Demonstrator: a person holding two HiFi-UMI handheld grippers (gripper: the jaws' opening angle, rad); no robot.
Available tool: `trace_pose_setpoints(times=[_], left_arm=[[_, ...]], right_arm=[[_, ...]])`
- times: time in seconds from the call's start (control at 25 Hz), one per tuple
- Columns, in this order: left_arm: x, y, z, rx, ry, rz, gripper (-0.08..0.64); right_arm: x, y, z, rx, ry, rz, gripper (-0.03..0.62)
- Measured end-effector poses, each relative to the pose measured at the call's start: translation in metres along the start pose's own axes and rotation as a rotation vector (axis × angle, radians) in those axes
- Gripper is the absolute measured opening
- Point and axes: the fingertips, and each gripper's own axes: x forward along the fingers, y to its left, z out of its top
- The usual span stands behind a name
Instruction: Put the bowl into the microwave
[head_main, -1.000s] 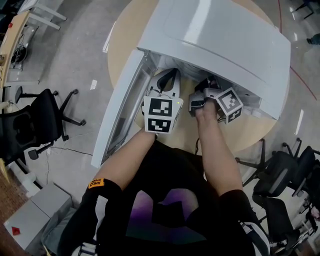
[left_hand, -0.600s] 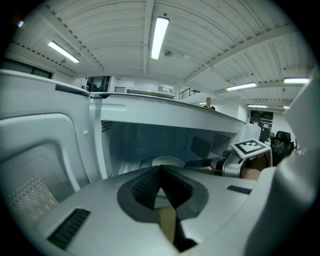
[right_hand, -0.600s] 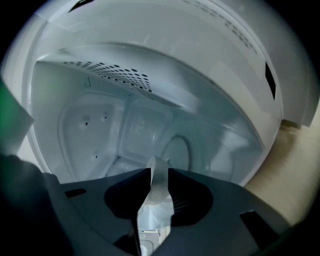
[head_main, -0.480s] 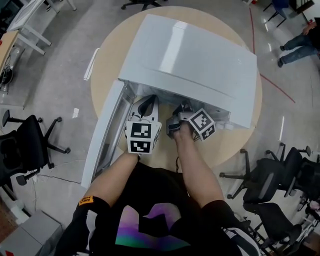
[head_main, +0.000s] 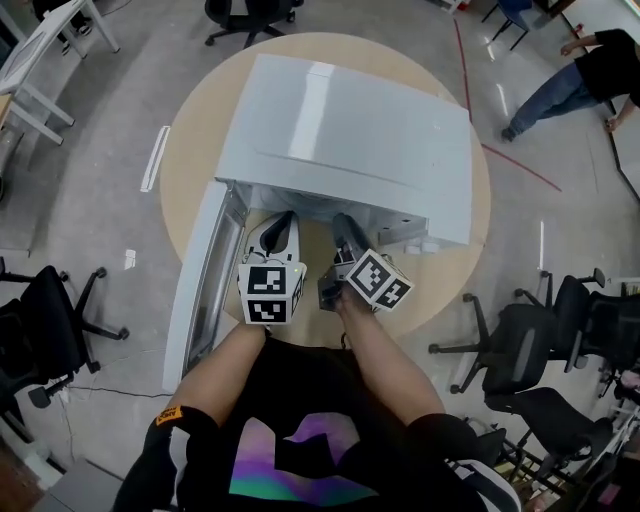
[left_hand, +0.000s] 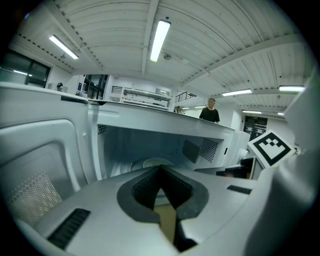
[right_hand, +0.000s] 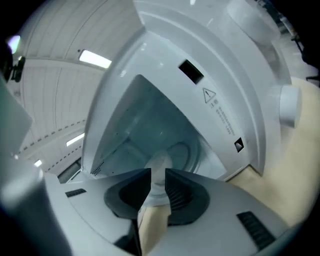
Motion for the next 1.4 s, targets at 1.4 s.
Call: trace_pose_setpoints(times=[1.4], left_arm=[[-0.167, -0.122, -0.049, 0.076, -0.045, -0.121, 0.046]], right_arm=[[-0.222, 0.053, -0.036, -0.692, 0.022, 0.0, 0.018]])
